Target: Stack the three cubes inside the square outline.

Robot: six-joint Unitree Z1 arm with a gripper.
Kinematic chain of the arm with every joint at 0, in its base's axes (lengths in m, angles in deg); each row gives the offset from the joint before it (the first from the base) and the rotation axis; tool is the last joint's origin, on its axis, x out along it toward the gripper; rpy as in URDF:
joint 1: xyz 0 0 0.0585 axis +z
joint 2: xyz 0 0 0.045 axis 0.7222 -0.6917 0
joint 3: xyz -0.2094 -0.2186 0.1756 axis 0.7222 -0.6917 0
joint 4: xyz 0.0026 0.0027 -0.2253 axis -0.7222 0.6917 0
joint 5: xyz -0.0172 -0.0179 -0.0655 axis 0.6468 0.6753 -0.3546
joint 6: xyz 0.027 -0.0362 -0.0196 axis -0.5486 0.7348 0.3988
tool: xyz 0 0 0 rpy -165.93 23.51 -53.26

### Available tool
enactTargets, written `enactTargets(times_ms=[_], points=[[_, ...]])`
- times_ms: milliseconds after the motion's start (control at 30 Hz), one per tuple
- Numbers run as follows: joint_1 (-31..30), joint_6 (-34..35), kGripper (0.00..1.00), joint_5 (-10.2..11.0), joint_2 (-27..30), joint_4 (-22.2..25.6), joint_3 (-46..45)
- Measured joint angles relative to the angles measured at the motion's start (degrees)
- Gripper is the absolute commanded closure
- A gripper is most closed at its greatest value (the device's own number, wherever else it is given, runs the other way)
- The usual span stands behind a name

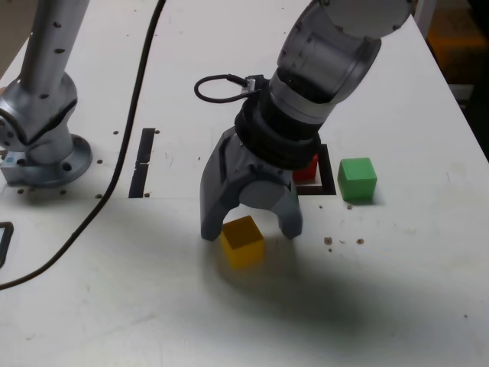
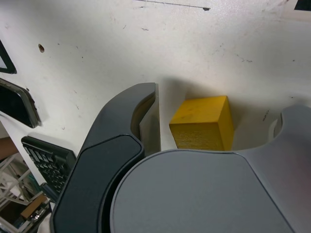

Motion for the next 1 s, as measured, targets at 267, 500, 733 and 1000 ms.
enactTargets(times_ms=[267,500,733,1000], points=[[0.00,-0.66,0.26,-0.32,0.00,0.00,-0.61],[0.00,-0.67,0.43,-1.21,0.00,0.01,-1.75],[-0.36,-1.73,0.48,-2.56,-0.06,-1.49,-1.71],[-1.03,-3.77,0.72,-2.94,-0.44,-4.38,-1.57]])
